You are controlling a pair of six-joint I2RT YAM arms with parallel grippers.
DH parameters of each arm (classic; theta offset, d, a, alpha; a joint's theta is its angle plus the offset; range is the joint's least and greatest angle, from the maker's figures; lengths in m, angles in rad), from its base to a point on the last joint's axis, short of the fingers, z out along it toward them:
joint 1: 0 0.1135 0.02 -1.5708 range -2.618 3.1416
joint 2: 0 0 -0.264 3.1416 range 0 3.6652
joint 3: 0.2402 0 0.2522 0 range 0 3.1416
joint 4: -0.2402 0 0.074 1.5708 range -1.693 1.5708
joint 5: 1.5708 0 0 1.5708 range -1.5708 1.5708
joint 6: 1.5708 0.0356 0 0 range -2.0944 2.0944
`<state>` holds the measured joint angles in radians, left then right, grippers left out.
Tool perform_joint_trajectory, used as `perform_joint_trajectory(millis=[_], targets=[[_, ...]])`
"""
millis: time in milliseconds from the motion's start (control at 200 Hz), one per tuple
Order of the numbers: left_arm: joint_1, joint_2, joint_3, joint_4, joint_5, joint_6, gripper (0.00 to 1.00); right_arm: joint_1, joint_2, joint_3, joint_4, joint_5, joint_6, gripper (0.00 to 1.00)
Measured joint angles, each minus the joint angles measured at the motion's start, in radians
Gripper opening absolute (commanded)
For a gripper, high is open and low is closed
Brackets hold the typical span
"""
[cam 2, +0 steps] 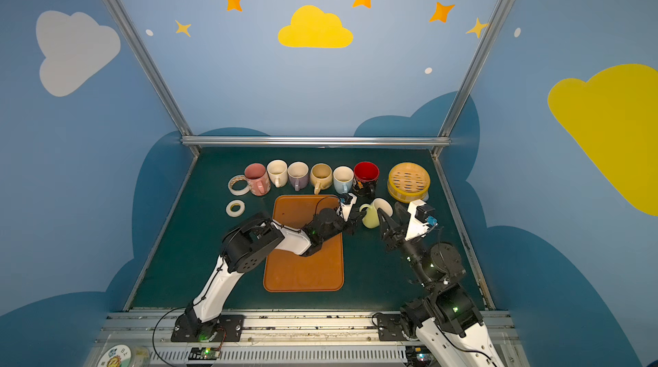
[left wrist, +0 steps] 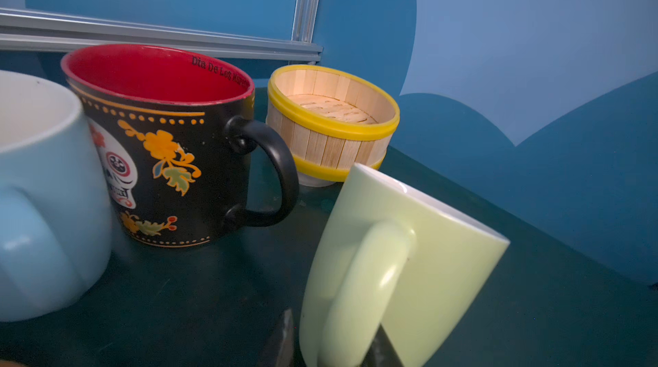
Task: Turn the mug right side up
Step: Place the mug at the middle-right of the table.
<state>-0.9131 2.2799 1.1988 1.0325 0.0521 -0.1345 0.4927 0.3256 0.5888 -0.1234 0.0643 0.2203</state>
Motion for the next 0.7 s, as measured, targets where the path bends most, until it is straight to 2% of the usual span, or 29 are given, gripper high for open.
perform_joint_trajectory(millis=[60, 140, 230, 295, 701], targets=[[-0.002, 0.0, 0.0, 0.003, -0.007, -0.001, 0.48, 0.0, 0.0, 0.0, 0.002, 0.0, 0.0, 0.53], [-0.005, 0.0, 0.0, 0.003, -0.016, -0.001, 0.48, 0.0, 0.0, 0.0, 0.005, 0.0, 0.001, 0.53], [-0.006, 0.0, 0.0, 0.002, -0.024, 0.004, 0.35, 0.0, 0.0, 0.0, 0.008, 0.0, 0.004, 0.54], [-0.006, 0.0, -0.001, 0.001, -0.035, 0.004, 0.32, 0.0, 0.0, -0.004, 0.011, 0.0, 0.007, 0.54], [-0.004, 0.0, -0.03, -0.024, -0.075, 0.003, 0.36, 0.0, 0.019, -0.017, 0.023, 0.004, 0.011, 0.54]])
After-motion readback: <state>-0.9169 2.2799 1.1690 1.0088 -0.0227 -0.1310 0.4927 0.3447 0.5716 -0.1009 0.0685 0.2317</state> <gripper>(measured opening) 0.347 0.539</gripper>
